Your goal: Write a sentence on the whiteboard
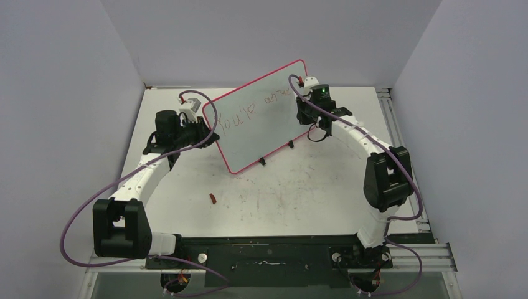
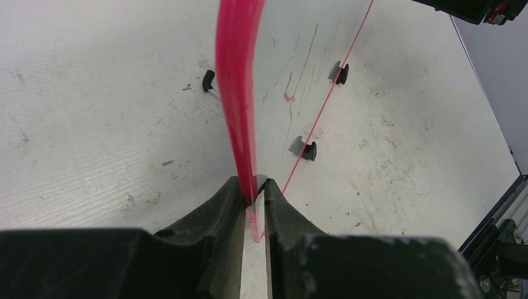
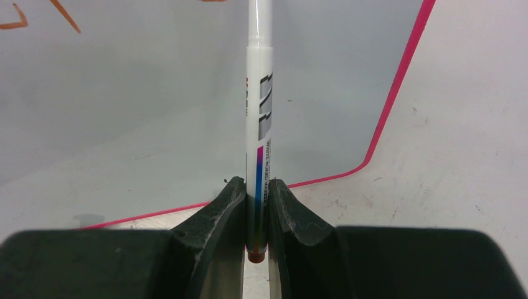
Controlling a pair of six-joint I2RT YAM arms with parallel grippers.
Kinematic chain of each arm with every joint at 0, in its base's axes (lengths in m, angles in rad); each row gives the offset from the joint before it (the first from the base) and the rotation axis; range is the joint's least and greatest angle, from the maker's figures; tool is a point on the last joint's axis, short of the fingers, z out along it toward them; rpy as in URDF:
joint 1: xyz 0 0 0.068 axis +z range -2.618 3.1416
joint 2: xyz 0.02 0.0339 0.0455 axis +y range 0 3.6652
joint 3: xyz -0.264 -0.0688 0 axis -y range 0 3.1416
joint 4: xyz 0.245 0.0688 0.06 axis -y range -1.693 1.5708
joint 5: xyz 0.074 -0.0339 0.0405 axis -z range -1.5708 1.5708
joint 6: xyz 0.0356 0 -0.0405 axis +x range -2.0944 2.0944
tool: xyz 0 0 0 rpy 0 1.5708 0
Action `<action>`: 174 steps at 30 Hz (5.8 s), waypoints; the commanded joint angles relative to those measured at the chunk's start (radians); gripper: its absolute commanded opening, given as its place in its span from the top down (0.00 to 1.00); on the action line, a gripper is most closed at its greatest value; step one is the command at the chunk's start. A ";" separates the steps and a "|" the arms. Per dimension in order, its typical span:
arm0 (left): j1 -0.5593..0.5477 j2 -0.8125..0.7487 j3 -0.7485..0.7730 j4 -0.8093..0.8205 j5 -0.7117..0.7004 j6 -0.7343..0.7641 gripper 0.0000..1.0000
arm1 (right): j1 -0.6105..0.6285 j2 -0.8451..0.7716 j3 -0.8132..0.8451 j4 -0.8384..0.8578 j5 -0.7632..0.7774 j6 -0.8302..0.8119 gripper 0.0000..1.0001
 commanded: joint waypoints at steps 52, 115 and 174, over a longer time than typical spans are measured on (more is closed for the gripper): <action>-0.005 -0.020 0.036 -0.027 -0.023 0.015 1.00 | -0.005 -0.074 0.034 0.032 0.064 -0.001 0.95; -0.007 -0.018 0.036 -0.029 -0.019 0.015 1.00 | -0.024 0.087 0.160 -0.025 0.033 -0.032 0.95; -0.008 -0.020 0.037 -0.034 -0.024 0.019 1.00 | -0.075 0.068 0.132 0.003 0.049 -0.024 0.95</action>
